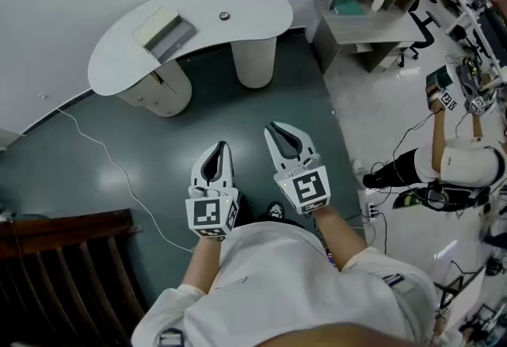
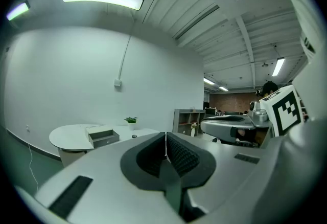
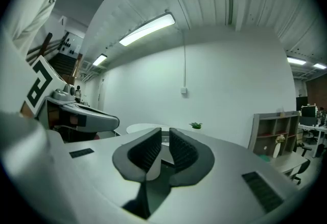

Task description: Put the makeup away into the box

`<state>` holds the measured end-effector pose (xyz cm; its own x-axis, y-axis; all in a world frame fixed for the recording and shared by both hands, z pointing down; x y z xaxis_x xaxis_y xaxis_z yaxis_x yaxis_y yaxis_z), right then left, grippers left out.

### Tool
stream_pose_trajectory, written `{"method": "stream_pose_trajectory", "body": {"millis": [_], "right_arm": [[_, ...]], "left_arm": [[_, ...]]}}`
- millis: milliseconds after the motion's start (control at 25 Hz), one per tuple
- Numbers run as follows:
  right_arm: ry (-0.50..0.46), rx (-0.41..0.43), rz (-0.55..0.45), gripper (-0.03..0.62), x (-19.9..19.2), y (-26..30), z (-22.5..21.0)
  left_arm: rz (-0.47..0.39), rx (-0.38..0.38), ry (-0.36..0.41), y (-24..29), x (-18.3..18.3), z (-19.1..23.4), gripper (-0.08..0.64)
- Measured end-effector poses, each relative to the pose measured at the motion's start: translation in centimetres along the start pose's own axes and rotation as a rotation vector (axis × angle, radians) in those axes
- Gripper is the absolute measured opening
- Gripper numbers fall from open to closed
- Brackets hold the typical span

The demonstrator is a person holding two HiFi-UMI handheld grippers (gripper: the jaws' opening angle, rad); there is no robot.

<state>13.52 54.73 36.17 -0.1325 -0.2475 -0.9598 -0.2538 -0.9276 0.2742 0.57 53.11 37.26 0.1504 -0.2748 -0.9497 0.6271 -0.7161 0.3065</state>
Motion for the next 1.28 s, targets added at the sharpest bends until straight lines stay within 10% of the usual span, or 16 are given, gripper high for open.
{"method": "stream_pose_trajectory", "body": {"millis": [720,1280], "right_arm": [[0.012,-0.086,0.119,0.124,4.5,21.6,2.2],[-0.005,-0.074,0.145,0.124,4.9,31.9,-7.1]], "left_arm": [[0.044,-0.049,0.036,8.4,3.0,22.9,0.025],[0.083,-0.046,-0.017,21.0,4.8,27.0,0.025]]}}
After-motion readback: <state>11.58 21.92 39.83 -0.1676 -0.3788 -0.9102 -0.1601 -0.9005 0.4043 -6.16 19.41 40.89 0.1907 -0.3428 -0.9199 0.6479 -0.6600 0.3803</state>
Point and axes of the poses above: the fingertips, and each gripper's own axes: y forward along the fingers, z to its left, x out of its top, the point moved 3 cm from there along -y, backward along the fingers, and after that the axes turned 8 degrees about z, right-handed, at the moved point
